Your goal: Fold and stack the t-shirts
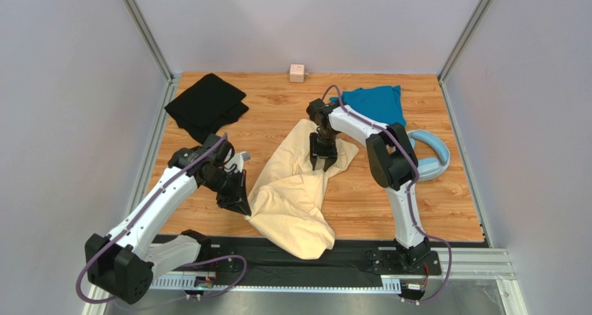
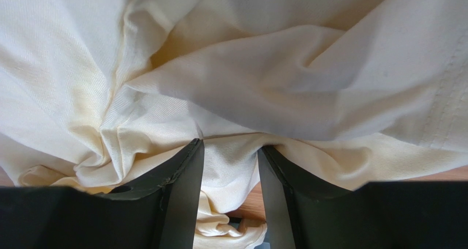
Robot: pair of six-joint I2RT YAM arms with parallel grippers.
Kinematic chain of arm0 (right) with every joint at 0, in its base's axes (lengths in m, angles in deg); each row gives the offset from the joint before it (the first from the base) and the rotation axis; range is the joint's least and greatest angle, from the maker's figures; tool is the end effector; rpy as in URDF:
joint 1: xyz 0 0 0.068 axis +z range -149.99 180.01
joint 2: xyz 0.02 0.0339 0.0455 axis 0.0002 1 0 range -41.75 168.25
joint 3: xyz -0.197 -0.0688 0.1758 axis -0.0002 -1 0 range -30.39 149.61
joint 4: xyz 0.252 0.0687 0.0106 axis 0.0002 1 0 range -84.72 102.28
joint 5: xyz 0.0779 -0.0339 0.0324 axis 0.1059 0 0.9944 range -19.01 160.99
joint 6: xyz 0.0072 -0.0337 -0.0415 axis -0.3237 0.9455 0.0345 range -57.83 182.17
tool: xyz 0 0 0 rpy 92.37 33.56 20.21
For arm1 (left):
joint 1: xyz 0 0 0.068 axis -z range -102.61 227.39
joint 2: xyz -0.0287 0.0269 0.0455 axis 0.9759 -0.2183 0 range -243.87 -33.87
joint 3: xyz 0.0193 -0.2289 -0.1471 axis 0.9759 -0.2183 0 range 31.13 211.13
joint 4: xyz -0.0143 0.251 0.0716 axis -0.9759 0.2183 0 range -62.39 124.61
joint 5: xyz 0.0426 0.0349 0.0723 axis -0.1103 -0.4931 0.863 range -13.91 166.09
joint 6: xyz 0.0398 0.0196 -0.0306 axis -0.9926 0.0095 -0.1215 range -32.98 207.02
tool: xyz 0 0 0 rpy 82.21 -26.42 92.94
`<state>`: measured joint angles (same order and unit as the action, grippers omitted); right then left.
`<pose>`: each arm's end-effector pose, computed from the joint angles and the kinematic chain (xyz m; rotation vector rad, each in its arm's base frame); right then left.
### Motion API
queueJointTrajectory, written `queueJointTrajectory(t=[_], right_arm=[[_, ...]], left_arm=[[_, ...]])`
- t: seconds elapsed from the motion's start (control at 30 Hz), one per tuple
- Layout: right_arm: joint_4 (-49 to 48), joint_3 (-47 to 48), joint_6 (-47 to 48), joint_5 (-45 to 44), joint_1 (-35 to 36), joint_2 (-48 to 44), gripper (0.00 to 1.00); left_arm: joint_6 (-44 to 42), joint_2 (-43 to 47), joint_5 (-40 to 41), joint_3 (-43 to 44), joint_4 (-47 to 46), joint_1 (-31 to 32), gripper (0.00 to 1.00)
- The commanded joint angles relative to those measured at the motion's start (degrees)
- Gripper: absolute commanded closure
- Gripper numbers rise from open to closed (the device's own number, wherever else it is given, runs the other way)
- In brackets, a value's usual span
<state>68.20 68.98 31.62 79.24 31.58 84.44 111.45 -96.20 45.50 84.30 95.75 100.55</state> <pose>0.3570 0.2252 0.1603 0.0278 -3.0651 -0.1930 0.1508 -0.0844 0.2654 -0.0580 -2.9969 0.8845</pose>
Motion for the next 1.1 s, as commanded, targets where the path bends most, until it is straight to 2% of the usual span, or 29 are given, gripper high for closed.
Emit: queueJointTrajectory(t=[0.0, 0.1, 0.23, 0.37, 0.5, 0.63, 0.77, 0.97, 1.0, 1.07], right_arm=[[2.73, 7.38, 1.01, 0.44, -0.72, 6.15, 0.53], [4.49, 12.84, 1.45, 3.17, -0.72, 11.42, 0.54], [4.41, 24.69, -0.21, 8.08, -0.72, 18.02, 0.54], [0.82, 34.99, -4.07, 14.49, -0.63, 24.35, 0.54], [-6.03, 40.72, -9.35, 20.57, -0.55, 28.4, 0.53], [-12.19, 40.29, -10.68, 23.74, -0.63, 26.05, 0.51], [-13.34, 34.77, -7.52, 24.44, -1.6, 15.27, 0.46], [-13.43, 17.1, -2.16, 23.13, -3.27, -3.72, 0.44], [-13.43, 11.95, -1.72, 23.04, -3.18, -5.76, 0.44], [-13.87, 7.87, -0.92, 24.17, -2.92, -9.8, 0.43]], left_arm=[[6.06, 4.83, 0.18, -1.66, 2.26, 0.13, 1.0], [7.21, 7.47, 0.88, -2.1, 4.02, 0.13, 1.0], [8.53, 11.52, -5.69, -6.31, 2.7, 0.13, 1.0], [11.25, 15.74, -7.64, -11.06, 2.7, 0.13, 1.0], [13.28, 18.03, -8.17, -12.21, 2.44, 0.13, 1.0], [12.93, 16.71, -9.32, -13.0, 1.38, 0.22, 1.0], [12.14, 14.43, -9.4, -13.79, -0.72, 0.22, 1.0], [9.86, 11.18, -10.02, -13.88, -2.4, 0.22, 1.0], [9.68, 10.74, -9.49, -13.62, -2.31, 0.22, 1.0], [9.06, 9.69, -9.14, -13.62, -2.48, 0.22, 1.0]])
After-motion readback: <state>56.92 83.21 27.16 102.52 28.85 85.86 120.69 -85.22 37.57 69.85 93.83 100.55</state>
